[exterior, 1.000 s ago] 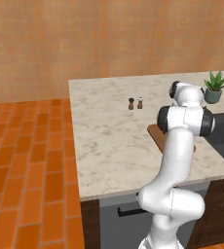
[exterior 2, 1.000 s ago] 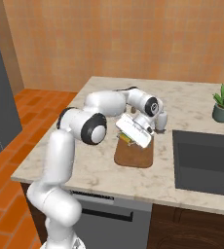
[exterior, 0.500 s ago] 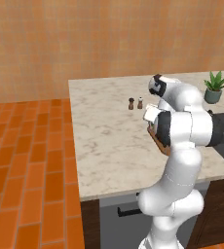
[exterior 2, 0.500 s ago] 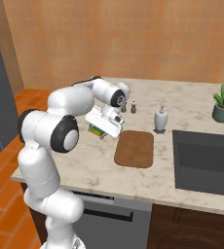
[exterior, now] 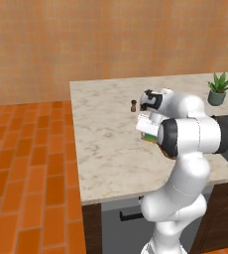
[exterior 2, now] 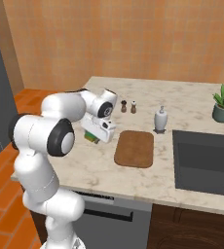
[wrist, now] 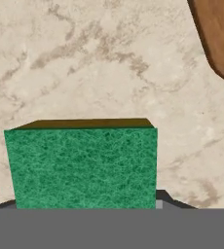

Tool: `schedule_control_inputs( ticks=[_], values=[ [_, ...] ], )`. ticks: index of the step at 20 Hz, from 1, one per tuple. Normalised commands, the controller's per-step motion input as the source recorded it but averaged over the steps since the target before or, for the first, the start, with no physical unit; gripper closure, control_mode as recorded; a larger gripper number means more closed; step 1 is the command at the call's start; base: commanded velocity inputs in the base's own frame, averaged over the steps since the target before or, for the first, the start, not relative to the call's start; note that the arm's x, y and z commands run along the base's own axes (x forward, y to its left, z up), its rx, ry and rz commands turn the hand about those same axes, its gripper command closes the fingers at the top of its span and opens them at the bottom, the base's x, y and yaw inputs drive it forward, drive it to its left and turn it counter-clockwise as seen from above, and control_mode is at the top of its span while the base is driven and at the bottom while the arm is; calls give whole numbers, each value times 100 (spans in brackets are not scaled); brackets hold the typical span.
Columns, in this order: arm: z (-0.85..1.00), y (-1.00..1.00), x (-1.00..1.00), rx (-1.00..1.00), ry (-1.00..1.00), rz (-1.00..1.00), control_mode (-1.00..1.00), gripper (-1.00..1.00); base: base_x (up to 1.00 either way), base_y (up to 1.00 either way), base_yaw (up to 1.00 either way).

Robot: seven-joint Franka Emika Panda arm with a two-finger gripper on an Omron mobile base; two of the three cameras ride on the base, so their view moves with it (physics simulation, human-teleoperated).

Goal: Pick up the sponge from the counter and clean the cutting board by briefly scrubbing or pressing down on the cutting board. Once finished, release the sponge.

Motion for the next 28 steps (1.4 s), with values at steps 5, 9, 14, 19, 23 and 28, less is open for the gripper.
schedule_control_inputs(
  ticks=[5, 9, 14, 19, 23, 28],
  values=[
    [-57, 0, 0, -17, -6, -24, -100, 100, 0, 0, 0],
    [-55, 3, -1, -16, -6, -18, -100, 100, 0, 0, 0],
    [-30, 6, -2, -3, -1, -10, -100, 100, 0, 0, 0],
    [-39, 0, -6, 0, 0, -8, -100, 100, 0, 0, 0],
    [-12, 6, -2, 0, 0, -5, -100, -100, 0, 0, 0],
    [0, 12, 0, 0, 0, -6, -100, -100, 0, 0, 0]
  ],
)
